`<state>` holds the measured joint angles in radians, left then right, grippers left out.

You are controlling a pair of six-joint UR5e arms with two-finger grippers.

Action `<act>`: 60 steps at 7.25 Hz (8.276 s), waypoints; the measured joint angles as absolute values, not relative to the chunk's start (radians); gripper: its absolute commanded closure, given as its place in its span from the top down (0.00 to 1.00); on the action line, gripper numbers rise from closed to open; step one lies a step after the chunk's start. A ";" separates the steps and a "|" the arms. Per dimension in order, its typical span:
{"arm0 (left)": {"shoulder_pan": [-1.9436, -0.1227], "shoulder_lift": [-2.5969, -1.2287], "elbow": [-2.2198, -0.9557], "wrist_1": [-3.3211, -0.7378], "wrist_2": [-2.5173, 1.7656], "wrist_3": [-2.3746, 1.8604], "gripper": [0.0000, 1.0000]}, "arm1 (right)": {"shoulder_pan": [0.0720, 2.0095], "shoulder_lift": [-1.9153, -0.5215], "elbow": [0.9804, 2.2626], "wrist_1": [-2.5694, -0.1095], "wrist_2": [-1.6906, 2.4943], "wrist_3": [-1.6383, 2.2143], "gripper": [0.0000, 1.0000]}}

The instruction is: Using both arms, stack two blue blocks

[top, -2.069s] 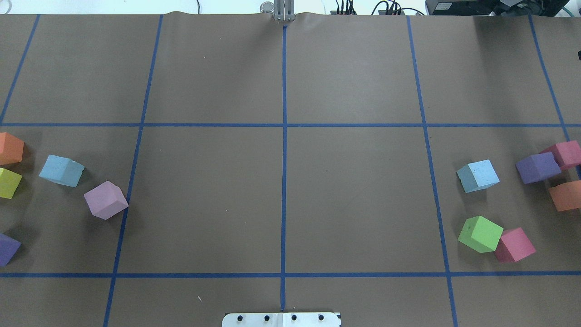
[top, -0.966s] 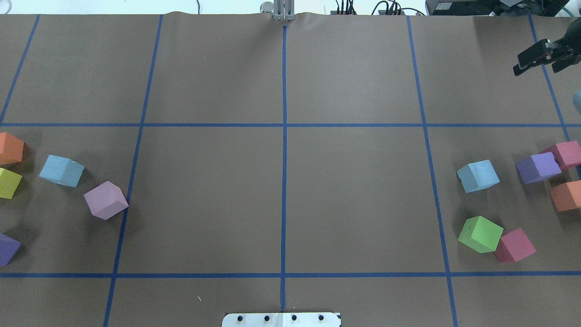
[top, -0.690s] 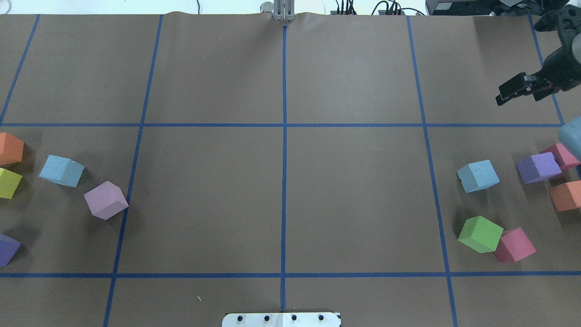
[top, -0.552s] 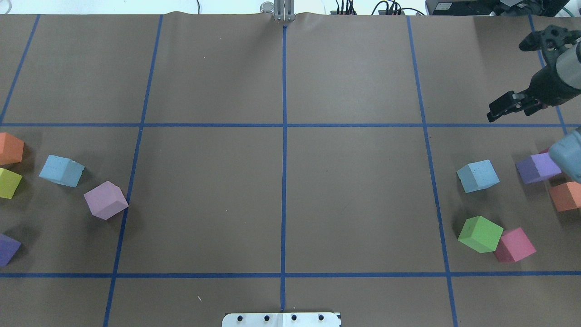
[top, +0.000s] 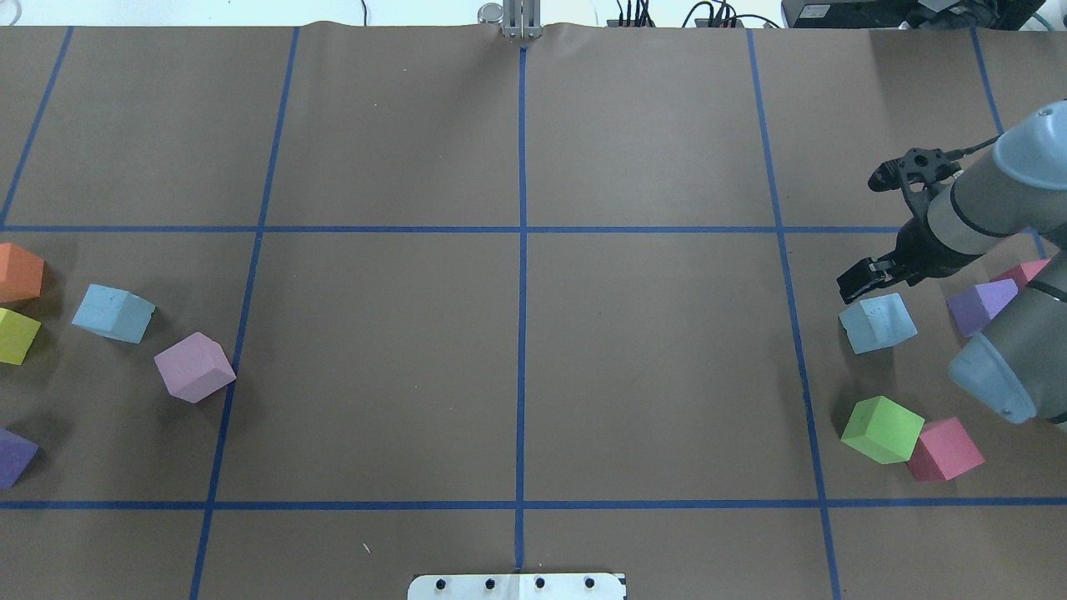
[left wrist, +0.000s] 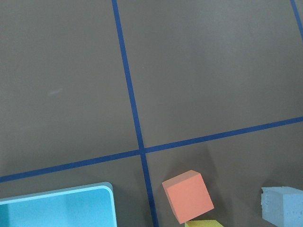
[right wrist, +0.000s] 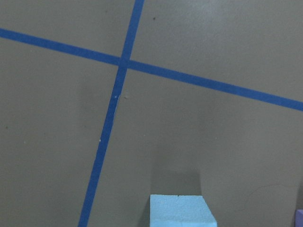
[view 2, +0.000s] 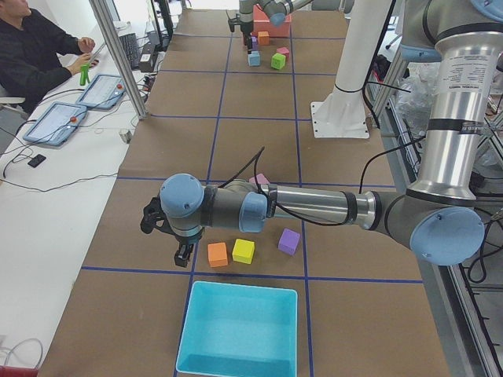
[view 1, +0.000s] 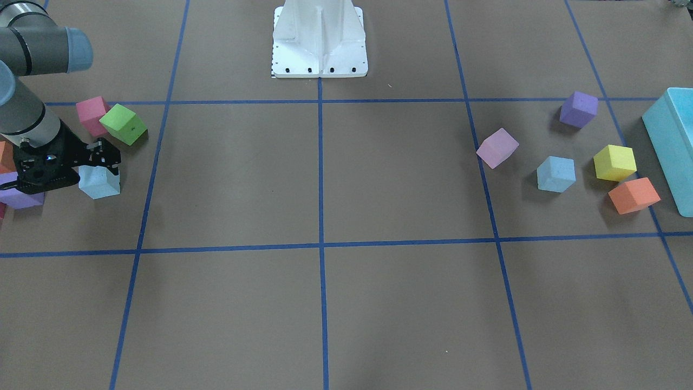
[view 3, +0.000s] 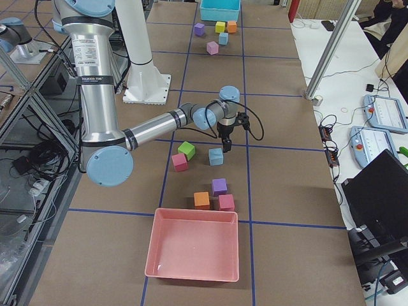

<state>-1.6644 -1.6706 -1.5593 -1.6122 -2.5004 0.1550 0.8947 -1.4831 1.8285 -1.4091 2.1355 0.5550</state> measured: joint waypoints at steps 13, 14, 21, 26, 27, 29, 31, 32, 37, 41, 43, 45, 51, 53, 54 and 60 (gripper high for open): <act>-1.664 -1.670 -1.557 -1.614 -2.500 0.155 0.98 | 0.848 -1.528 1.740 -1.264 2.126 0.509 0.58; -1.664 -1.670 -1.557 -1.614 -2.500 0.155 0.98 | 0.847 -1.528 1.740 -1.264 2.126 0.509 0.58; -1.442 -1.681 -1.607 -1.807 -2.413 -0.263 0.98 | 0.805 -1.175 1.774 -1.514 2.175 0.726 0.58; -1.138 -1.680 -1.610 -2.093 -2.252 -0.761 0.98 | 0.654 -0.930 1.713 -1.577 2.092 0.988 0.58; -1.094 -1.676 -1.612 -2.134 -2.229 -0.823 0.98 | 0.625 -0.901 1.691 -1.577 2.060 1.019 0.57; -1.024 -1.643 -1.621 -2.212 -2.189 -0.901 0.98 | 0.575 -0.870 1.669 -1.576 2.010 1.076 0.57; -0.957 -1.625 -1.631 -2.248 -2.129 -0.960 0.98 | 0.525 -0.814 1.615 -1.575 1.954 1.155 0.57; -0.940 -1.602 -1.654 -2.251 -2.114 -0.970 0.98 | 0.512 -0.790 1.587 -1.574 1.936 1.180 0.57; -0.950 -1.533 -1.710 -2.229 -2.102 -0.779 0.98 | 0.472 -0.770 1.550 -1.570 1.899 1.223 0.57; -0.956 -1.537 -1.696 -2.185 -2.065 -0.670 0.98 | 0.467 -0.740 1.492 -1.565 1.886 1.236 0.59; -0.954 -1.536 -1.698 -2.182 -2.063 -0.666 0.98 | 0.466 -0.739 1.482 -1.564 1.883 1.235 0.89; -0.953 -1.536 -1.698 -2.181 -2.063 -0.666 0.98 | 0.466 -0.738 1.479 -1.563 1.878 1.233 1.00; -0.947 -1.535 -1.701 -2.155 -2.063 -0.668 0.98 | 0.558 -0.746 1.491 -1.568 1.905 1.146 1.00; -0.938 -1.537 -1.698 -2.154 -2.063 -0.677 0.98 | 0.708 -0.774 1.504 -1.573 2.024 1.029 1.00; -0.931 -1.539 -1.694 -2.154 -2.062 -0.681 0.98 | 0.781 -0.806 1.521 -1.575 2.078 0.960 1.00; -0.900 -1.567 -1.646 -2.153 -2.060 -0.682 0.81 | 1.246 -0.987 1.576 -1.732 2.285 0.385 1.00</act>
